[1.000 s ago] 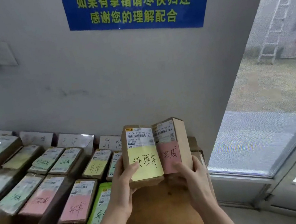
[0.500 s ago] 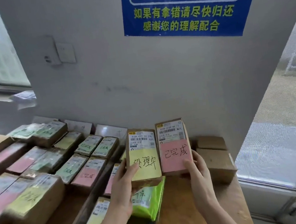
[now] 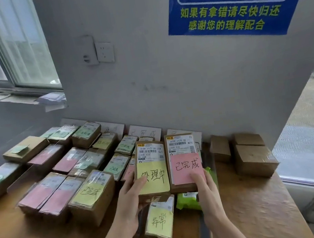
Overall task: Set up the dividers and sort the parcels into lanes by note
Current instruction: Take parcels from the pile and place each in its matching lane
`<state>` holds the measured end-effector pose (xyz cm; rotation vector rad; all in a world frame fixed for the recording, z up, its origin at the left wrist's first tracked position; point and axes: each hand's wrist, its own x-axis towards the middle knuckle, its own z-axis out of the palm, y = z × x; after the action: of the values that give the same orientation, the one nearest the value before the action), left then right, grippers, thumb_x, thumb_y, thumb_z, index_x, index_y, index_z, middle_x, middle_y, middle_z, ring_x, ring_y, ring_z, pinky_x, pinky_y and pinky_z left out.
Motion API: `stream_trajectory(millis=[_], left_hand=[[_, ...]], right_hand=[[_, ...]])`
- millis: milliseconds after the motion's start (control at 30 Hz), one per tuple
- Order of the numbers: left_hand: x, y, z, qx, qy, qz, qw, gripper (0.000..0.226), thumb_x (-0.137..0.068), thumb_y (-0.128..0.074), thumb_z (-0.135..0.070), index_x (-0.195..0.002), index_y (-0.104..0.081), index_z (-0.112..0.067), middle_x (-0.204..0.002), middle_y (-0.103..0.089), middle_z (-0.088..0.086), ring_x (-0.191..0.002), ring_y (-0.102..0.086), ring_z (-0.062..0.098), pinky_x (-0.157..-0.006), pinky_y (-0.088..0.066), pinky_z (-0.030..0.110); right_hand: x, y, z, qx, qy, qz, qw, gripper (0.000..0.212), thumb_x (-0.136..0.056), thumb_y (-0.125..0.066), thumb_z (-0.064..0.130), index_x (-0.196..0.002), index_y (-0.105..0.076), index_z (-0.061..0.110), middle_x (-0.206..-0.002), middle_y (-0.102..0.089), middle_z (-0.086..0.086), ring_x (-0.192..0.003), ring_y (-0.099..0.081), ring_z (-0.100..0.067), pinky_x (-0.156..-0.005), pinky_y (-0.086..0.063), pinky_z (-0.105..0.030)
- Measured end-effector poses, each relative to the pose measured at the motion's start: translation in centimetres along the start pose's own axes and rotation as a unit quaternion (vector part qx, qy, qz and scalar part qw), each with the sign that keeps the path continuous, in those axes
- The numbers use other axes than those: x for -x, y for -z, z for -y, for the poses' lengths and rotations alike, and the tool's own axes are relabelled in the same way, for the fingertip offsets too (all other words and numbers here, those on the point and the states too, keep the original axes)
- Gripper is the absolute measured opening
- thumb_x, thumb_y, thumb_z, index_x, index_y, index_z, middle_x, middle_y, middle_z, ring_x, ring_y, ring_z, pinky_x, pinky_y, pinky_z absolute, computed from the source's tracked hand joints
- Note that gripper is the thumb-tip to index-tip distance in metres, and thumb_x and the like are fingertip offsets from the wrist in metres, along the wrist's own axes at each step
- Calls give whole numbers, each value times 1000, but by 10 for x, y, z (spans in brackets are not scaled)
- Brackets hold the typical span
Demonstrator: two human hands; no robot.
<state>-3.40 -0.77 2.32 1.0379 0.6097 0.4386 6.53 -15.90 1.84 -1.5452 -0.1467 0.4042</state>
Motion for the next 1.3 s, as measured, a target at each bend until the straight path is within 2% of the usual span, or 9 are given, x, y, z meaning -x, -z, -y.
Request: stream_trajectory(millis=[67, 167, 367, 433, 500, 600, 900, 1067, 1300], left_hand=[[4, 16, -4, -1, -5, -20, 1000, 36, -91, -62, -19, -127, -61, -25, -96, -75, 7, -92, -70, 26, -67, -53, 36], [8, 37, -9, 9, -3, -50, 999, 32, -90, -63, -21, -123, -63, -22, -102, -72, 10, -100, -64, 28, -76, -52, 40], [11, 80, -16, 18, 8, -90, 996, 24, -92, -61, -22, -116, -63, -22, -110, -67, 14, -106, -60, 31, -96, -49, 54], [8, 95, -18, 17, 13, -101, 995, 22, -92, -62, -21, -114, -64, -23, -110, -67, 14, -106, -59, 31, -94, -50, 53], [3, 112, -21, 15, 12, -112, 993, 22, -92, -63, -23, -114, -64, -23, -110, -67, 13, -106, -60, 32, -86, -52, 49], [-6, 136, -26, 10, 19, -111, 994, 24, -92, -63, -25, -116, -64, -25, -109, -69, 12, -106, -61, 33, -90, -52, 53], [-44, 205, -48, -21, 73, -47, 996, 24, -92, -63, -23, -116, -62, -24, -110, -69, 11, -107, -60, 29, -91, -51, 50], [-57, 226, -53, -26, 92, -4, 995, 28, -91, -62, -20, -119, -64, -20, -110, -70, 11, -107, -62, 28, -74, -53, 42], [-66, 242, -52, -20, 101, 26, 994, 33, -89, -63, -21, -122, -62, -22, -113, -70, 9, -108, -61, 28, -77, -53, 42]], right_hand=[[6, -12, -1, 13, -13, 14, 1000, 35, -79, -62, 48, -112, -59, 39, -112, -67, 10, -105, -58, -7, -85, -45, -31], [12, -29, -2, 18, -34, 37, 999, 25, -92, -62, 38, -115, -59, 31, -102, -67, 11, -93, -59, -3, -69, -41, -23], [11, -72, -22, 44, -48, 74, 995, 40, -88, -63, 50, -123, -56, 34, -113, -69, -1, -94, -61, -18, -64, -42, -24], [12, -88, -28, 54, -47, 72, 995, 41, -91, -61, 49, -127, -52, 32, -117, -65, -1, -102, -61, -21, -68, -46, -28], [13, -104, -34, 64, -48, 60, 995, 43, -91, -60, 51, -128, -49, 33, -121, -63, 0, -112, -60, -24, -85, -52, -39], [15, -130, -41, 69, -60, 47, 995, 53, -91, -60, 51, -137, -45, 29, -129, -60, -2, -119, -57, -26, -102, -48, -51], [21, -201, -78, 103, -109, -57, 987, 57, -93, -55, 50, -142, -40, 25, -131, -58, -2, -121, -54, -27, -104, -46, -52], [30, -218, -105, 157, -147, -116, 970, 60, -94, -52, 51, -144, -38, 22, -134, -55, -4, -120, -53, -26, -100, -49, -50], [28, -225, -129, 187, -208, -100, 955, 62, -97, -52, 45, -149, -31, 19, -141, -51, -8, -124, -51, -29, -101, -49, -50]])
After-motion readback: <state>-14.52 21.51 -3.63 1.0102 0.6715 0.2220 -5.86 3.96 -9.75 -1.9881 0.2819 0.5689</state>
